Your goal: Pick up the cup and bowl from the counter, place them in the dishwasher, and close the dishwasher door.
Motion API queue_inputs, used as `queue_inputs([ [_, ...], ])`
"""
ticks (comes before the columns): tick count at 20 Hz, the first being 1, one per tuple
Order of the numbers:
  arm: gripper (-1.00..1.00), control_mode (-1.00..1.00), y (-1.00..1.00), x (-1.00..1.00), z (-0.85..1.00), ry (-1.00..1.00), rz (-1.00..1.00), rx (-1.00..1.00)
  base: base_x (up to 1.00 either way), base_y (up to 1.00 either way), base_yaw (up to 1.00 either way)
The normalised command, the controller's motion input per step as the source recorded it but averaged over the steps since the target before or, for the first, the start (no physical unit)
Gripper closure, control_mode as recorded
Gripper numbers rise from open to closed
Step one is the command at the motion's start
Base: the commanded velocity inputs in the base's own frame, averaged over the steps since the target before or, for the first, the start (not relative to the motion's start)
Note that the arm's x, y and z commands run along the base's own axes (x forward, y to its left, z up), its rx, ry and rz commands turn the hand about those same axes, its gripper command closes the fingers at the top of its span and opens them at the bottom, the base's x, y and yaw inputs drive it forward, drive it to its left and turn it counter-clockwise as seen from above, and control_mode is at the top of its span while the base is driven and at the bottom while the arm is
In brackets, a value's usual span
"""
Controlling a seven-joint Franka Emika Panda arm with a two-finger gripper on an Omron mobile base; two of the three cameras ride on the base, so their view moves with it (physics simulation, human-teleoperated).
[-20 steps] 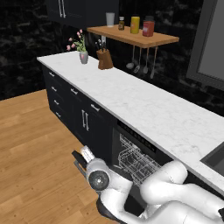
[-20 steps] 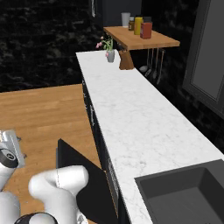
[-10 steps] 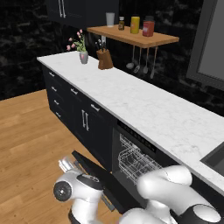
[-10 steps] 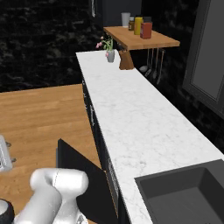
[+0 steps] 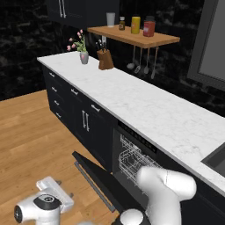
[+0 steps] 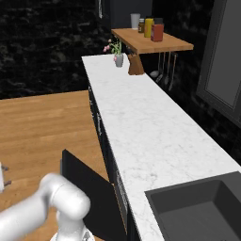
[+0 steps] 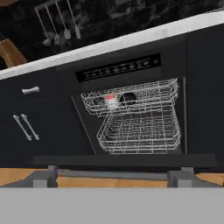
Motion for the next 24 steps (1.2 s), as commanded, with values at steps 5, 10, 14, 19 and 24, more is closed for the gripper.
queue_inputs([
  [5,-1.0,-1.0,0.16,0.18,-1.0,0.0,-0.27,-0.44,0.0,0.0,0.0],
  [10,-1.0,-1.0,0.0,0.26,-0.94,0.0,-0.28,-0.39,0.0,0.0,0.0],
  [14,-1.0,-1.0,0.0,0.24,-0.63,0.0,-0.25,-0.29,0.0,0.0,0.0],
  [19,-1.0,-1.0,0.0,0.2,-0.43,0.0,-0.16,-0.19,0.0,0.0,0.0],
  [24,-1.0,-1.0,-0.08,0.06,-0.61,0.0,-0.07,-0.13,0.0,0.0,0.0],
])
